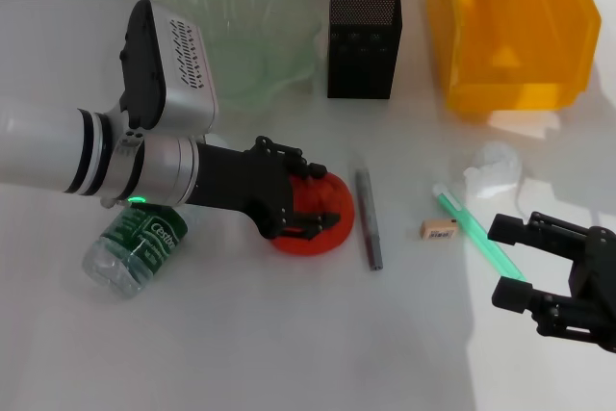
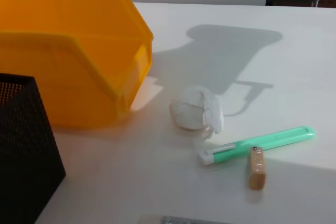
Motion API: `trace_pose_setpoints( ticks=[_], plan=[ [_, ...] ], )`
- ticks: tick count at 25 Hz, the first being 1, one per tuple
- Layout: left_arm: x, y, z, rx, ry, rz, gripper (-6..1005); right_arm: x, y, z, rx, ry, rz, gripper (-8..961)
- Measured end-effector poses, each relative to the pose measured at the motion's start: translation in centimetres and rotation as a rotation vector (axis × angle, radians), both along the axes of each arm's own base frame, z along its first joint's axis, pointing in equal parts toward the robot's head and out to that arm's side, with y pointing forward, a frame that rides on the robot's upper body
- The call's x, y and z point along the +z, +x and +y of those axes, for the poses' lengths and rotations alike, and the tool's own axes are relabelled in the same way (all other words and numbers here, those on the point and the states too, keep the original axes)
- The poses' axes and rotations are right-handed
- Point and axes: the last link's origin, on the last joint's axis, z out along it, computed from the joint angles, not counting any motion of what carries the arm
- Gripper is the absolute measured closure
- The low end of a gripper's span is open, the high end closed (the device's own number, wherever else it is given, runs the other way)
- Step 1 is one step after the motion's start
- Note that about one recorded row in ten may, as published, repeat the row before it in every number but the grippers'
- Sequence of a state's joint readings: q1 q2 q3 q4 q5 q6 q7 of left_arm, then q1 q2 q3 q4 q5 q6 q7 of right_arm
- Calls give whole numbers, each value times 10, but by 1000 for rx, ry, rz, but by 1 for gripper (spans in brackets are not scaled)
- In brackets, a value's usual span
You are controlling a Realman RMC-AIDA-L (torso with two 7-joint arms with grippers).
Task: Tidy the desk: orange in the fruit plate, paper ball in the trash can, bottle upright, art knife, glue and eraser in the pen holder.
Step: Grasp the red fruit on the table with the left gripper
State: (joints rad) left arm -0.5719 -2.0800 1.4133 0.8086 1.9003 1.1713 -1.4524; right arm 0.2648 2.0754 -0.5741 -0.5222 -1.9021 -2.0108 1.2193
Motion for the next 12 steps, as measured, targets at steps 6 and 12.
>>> trace_pose_setpoints(
  ticks=[6,12],
  plan=[
    [1,2,0,-9,2,-4,380,0,0,0,-3,1,2,164],
    [1,4,0,-23,1,0,551,0,0,0,-3,2,2,164]
  ],
)
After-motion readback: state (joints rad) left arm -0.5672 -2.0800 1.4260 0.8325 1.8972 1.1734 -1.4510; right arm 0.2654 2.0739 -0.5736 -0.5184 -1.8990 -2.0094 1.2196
